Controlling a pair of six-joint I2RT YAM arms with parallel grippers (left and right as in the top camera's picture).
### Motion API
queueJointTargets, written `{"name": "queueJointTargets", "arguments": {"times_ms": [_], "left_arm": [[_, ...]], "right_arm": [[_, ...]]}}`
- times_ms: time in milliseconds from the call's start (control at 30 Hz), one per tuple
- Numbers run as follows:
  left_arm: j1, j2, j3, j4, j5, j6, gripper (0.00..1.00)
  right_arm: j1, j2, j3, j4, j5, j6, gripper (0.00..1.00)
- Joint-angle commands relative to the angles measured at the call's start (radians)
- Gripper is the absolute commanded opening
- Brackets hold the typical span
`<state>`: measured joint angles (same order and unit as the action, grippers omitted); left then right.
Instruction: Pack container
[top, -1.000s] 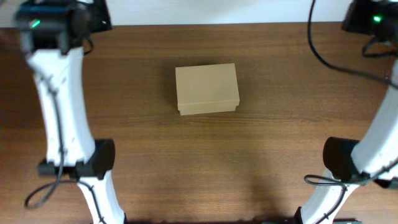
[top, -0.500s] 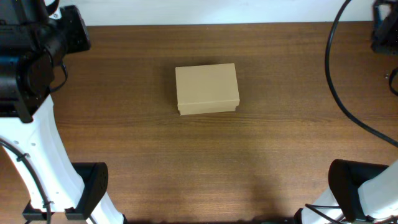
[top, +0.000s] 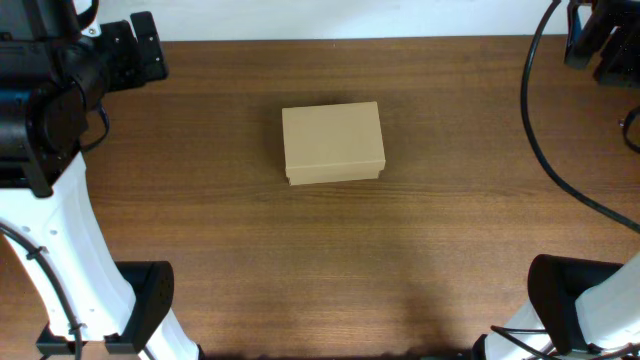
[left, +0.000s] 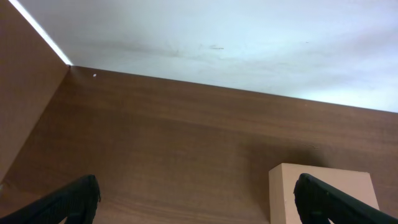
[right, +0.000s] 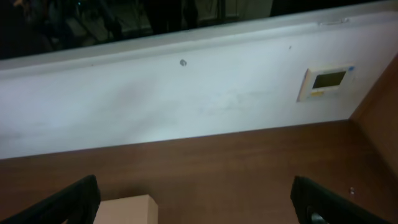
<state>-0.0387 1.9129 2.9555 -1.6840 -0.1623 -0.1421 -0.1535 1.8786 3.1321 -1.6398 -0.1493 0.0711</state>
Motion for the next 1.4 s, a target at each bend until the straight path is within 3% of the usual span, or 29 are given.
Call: {"name": "queueJointTargets", "arguments": {"times_ms": [0,500,733,900,1200,1367], "left_arm": [[0.0,0.005,-0.006,-0.003,-0.011,0.005,1.0],[0.0,0.005,-0.006,-0.003,-0.011,0.005,1.0],[0.0,0.005,-0.006,-0.003,-0.011,0.005,1.0],[0.0,0.005,-0.006,-0.003,-0.011,0.005,1.0],[0.0,0.005,-0.006,-0.003,-0.011,0.005,1.0],[0.0,0.005,-0.006,-0.003,-0.011,0.005,1.0]], "right_arm": [[0.003,0.003,0.001,-0.005,-0.009,0.0,0.99],[0.003,-0.009,-0.006,-0.058,0.002,-0.003,0.99],[0.003,-0.179,-0.199,-0.008,-0.001,-0.003,0.99],[0.003,-0.418,-0.572,0.184,-0.002,-0.003,0.99],[0.003,-1.005,-1.53,0.718,-0.028,-0.003,0.99],[0.003,-1.293,-1.982,0.888,-0.043,-0.003,0.99]]}}
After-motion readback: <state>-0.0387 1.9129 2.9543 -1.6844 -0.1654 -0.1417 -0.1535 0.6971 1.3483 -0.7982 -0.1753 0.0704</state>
